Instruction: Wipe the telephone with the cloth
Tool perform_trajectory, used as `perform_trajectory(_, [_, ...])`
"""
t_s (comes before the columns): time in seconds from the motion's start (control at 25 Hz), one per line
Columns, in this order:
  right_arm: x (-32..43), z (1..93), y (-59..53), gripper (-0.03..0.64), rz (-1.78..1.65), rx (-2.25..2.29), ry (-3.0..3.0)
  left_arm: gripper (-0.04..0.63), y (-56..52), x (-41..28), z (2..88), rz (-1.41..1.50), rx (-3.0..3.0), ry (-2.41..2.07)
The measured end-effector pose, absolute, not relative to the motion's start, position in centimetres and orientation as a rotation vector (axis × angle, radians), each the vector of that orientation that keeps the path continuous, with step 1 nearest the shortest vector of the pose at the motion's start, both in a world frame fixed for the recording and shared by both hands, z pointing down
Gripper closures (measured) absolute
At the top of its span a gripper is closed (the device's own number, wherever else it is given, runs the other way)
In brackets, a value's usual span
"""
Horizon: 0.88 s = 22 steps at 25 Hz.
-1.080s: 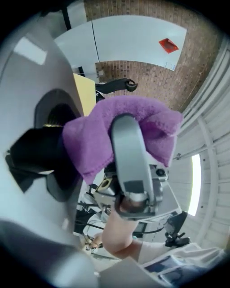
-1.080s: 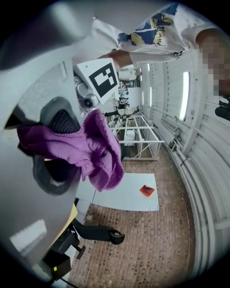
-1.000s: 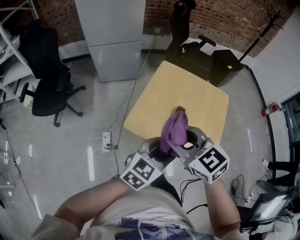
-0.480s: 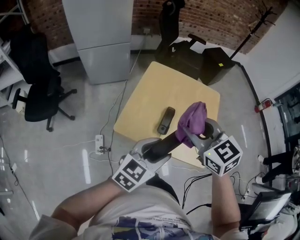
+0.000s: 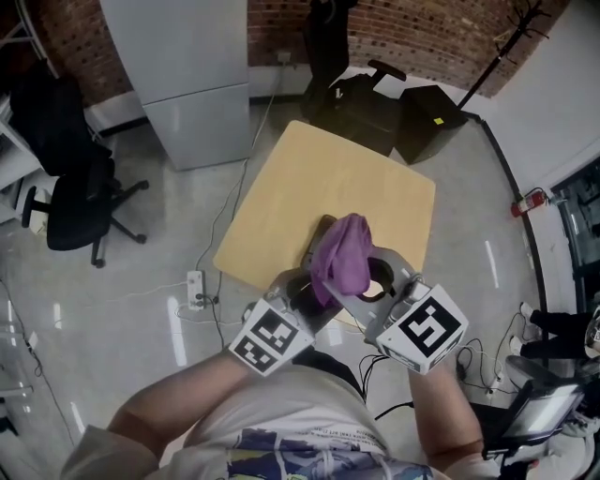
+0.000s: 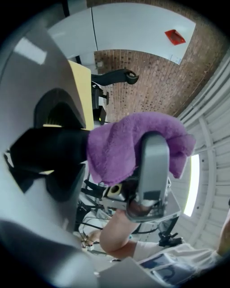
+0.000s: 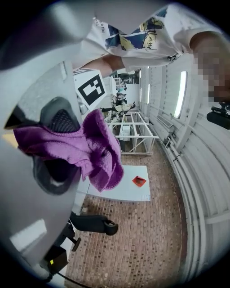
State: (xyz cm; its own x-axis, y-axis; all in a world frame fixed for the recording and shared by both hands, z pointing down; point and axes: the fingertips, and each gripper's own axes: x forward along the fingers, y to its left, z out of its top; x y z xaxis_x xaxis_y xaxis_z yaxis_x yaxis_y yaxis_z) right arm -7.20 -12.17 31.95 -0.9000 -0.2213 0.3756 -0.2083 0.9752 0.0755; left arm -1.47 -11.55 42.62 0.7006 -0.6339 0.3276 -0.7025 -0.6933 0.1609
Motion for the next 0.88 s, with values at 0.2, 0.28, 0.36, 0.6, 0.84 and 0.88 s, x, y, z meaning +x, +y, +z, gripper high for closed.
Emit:
perform_trajectory(0.2, [-7.2, 33.6, -11.5, 0.500, -0.021, 0.231, -2.724, 0.342, -12.6, -0.3, 42.5, 0.362, 2.634, -1.063])
perform_trajectory(0.28, [-6.3, 34.0, -12.2, 0.500, -0.013, 0.264, -2.718, 0.342, -12.7, -0.3, 42.5, 0.362, 2.630, -1.062])
perform_trajectory(0.36, [-5.1, 34.4, -13.7, 0.500, -0.022, 0.312, -2.699, 0.342, -13.0, -0.3, 42.6, 0.364, 2.625, -1.064])
perform_trajectory(0.6, [-0.8, 34.3, -18.3, 0.500, -0.009, 0.446, -2.705, 0.342, -14.2, -0.2, 42.9, 0.366, 2.600, -1.090])
perform_trajectory(0.84, [1.7, 33.2, -20.9, 0.501, -0.021, 0.553, -2.722, 0.342, -14.8, -0.6, 42.9, 0.335, 2.574, -1.113])
perform_trajectory(0.88, [2.0, 32.9, -20.9, 0.500, -0.023, 0.552, -2.730, 0.342, -14.9, -0.5, 43.0, 0.325, 2.564, -1.110])
